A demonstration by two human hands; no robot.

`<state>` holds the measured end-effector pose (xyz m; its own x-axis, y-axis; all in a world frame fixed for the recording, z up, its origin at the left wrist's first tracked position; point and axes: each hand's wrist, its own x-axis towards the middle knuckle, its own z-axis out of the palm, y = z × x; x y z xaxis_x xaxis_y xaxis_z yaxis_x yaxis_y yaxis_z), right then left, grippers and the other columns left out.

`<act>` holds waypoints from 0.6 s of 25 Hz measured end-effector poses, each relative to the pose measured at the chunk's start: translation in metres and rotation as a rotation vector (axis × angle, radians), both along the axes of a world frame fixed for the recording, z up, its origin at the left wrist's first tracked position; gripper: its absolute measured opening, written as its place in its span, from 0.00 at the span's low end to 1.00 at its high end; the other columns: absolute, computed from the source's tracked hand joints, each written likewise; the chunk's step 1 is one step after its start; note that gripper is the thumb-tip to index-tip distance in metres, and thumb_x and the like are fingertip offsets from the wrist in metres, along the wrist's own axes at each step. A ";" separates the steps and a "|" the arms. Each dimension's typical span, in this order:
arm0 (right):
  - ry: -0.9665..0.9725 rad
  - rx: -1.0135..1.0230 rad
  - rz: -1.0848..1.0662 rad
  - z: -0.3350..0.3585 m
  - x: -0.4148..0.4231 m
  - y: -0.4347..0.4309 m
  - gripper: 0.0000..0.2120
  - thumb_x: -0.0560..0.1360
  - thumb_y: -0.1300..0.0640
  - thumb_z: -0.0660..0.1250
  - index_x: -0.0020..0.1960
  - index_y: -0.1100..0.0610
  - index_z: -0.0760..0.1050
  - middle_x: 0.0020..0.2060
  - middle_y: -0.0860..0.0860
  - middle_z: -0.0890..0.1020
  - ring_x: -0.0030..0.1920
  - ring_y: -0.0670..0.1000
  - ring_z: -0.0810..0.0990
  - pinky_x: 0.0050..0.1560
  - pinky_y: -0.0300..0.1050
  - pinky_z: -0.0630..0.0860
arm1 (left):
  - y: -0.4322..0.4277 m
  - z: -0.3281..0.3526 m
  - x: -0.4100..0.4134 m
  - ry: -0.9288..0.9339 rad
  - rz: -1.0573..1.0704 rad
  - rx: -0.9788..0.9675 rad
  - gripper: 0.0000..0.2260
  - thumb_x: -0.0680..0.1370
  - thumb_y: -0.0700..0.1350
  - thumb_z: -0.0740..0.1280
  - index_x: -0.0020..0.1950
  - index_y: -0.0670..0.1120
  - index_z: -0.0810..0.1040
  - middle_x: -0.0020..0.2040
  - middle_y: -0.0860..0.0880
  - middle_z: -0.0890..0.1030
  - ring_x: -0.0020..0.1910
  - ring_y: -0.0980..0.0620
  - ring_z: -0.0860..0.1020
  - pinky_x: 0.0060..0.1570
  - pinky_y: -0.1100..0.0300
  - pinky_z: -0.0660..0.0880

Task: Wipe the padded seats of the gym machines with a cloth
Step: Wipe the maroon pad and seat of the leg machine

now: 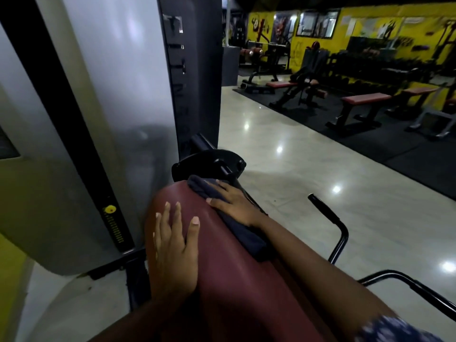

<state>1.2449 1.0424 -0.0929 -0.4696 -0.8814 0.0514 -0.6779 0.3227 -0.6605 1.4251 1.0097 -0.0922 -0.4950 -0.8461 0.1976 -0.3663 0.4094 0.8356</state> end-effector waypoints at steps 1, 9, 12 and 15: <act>-0.046 -0.018 -0.038 -0.006 -0.012 -0.002 0.30 0.74 0.36 0.59 0.73 0.43 0.59 0.74 0.52 0.61 0.74 0.54 0.58 0.73 0.51 0.55 | 0.001 0.001 0.000 -0.002 -0.011 -0.001 0.41 0.66 0.70 0.42 0.76 0.53 0.55 0.78 0.55 0.51 0.77 0.56 0.46 0.73 0.56 0.44; -0.100 0.293 -0.391 -0.025 0.007 0.085 0.29 0.77 0.37 0.53 0.75 0.46 0.54 0.76 0.49 0.57 0.74 0.56 0.55 0.73 0.55 0.53 | 0.008 0.009 0.008 -0.073 -0.105 -0.004 0.28 0.80 0.60 0.50 0.77 0.50 0.51 0.79 0.51 0.48 0.77 0.52 0.43 0.75 0.47 0.46; -0.042 0.246 -0.333 0.014 0.069 0.083 0.26 0.78 0.39 0.52 0.75 0.41 0.52 0.76 0.49 0.54 0.75 0.56 0.52 0.73 0.58 0.50 | 0.008 0.017 0.010 -0.109 -0.122 0.009 0.29 0.80 0.58 0.51 0.77 0.48 0.51 0.79 0.49 0.48 0.77 0.50 0.43 0.75 0.48 0.44; 0.037 0.146 -0.232 0.019 0.104 0.102 0.28 0.76 0.36 0.53 0.74 0.38 0.52 0.76 0.48 0.55 0.75 0.52 0.52 0.73 0.57 0.51 | 0.017 0.014 0.019 -0.101 -0.165 -0.030 0.31 0.79 0.62 0.48 0.77 0.47 0.51 0.79 0.48 0.48 0.77 0.51 0.43 0.74 0.52 0.39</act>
